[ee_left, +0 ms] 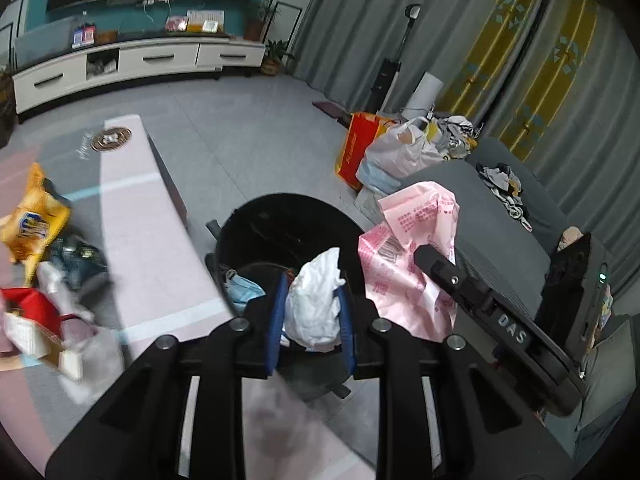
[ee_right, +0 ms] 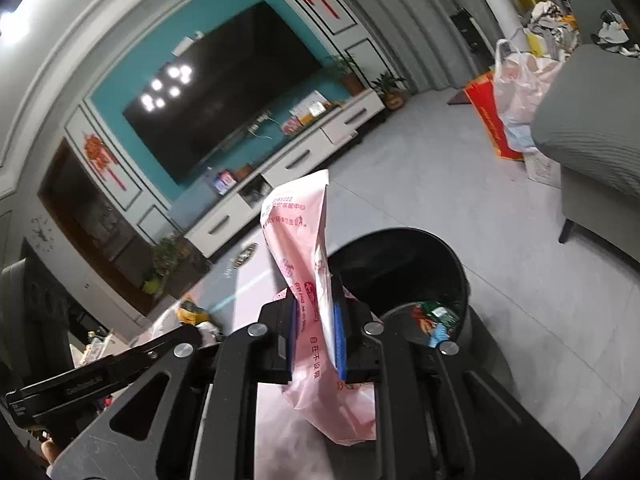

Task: Collect trash
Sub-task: 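Carry both bags over the black bin and open both tools to drop them, then move the right tool to the white medicine box and grasp it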

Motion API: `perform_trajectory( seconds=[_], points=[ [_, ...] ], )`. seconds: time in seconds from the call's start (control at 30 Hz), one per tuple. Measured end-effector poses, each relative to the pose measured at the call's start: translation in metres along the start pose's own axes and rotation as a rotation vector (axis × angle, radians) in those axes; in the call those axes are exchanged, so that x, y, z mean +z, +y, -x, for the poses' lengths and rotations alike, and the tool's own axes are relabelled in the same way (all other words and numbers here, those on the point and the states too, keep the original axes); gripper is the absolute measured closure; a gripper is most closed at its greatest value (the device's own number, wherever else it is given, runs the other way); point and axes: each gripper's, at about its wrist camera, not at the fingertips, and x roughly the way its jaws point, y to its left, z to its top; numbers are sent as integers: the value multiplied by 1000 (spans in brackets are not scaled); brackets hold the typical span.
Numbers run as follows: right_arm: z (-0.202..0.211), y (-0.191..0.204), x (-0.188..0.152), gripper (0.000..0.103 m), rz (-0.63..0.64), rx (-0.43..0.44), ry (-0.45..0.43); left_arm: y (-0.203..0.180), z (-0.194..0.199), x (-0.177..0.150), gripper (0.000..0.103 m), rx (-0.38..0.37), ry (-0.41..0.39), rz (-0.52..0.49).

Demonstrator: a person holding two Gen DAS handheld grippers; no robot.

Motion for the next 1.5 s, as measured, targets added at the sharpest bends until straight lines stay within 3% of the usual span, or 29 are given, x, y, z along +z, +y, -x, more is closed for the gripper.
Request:
perform_trajectory(
  seconds=[0.17, 0.33, 0.37, 0.43, 0.53, 0.67, 0.8, 1.03, 1.1, 1.23, 1.4, 1.5],
  points=[
    [-14, -16, 0, 86, -14, -73, 24, 2, -43, 3, 79, 34, 55, 1],
    [-28, -32, -1, 80, -95, -81, 59, 6, -73, 3, 72, 55, 96, 22],
    [-32, -35, -2, 79, -106, -89, 68, 8, -78, 3, 70, 64, 98, 30],
    [-39, -37, -3, 71, -126, -105, 82, 11, -83, 5, 45, 63, 103, 45],
    [-42, -40, -4, 54, -143, -125, 81, 14, -86, 5, 36, 66, 91, 63],
    [-39, -41, -5, 51, -166, -114, 72, 20, -80, 2, 29, 52, 83, 70],
    [-35, -43, -4, 50, -165, -124, 63, 27, -60, -9, 20, 19, 72, 87],
    [-30, -29, -4, 47, -137, -97, 66, 34, 11, -51, 3, -112, -6, 101],
    [-28, -17, -5, 47, -101, -84, 71, 36, 33, -61, 3, -138, -34, 100],
    [-25, 11, -11, 43, -27, -34, 82, 59, 79, -80, 3, -121, -109, 141],
    [-27, 53, -25, 39, 67, 82, 119, 108, 120, -100, 3, -81, -158, 277],
    [-32, 76, -34, 35, 128, 123, 150, 127, 138, -115, 3, -46, -208, 280]
  ],
)
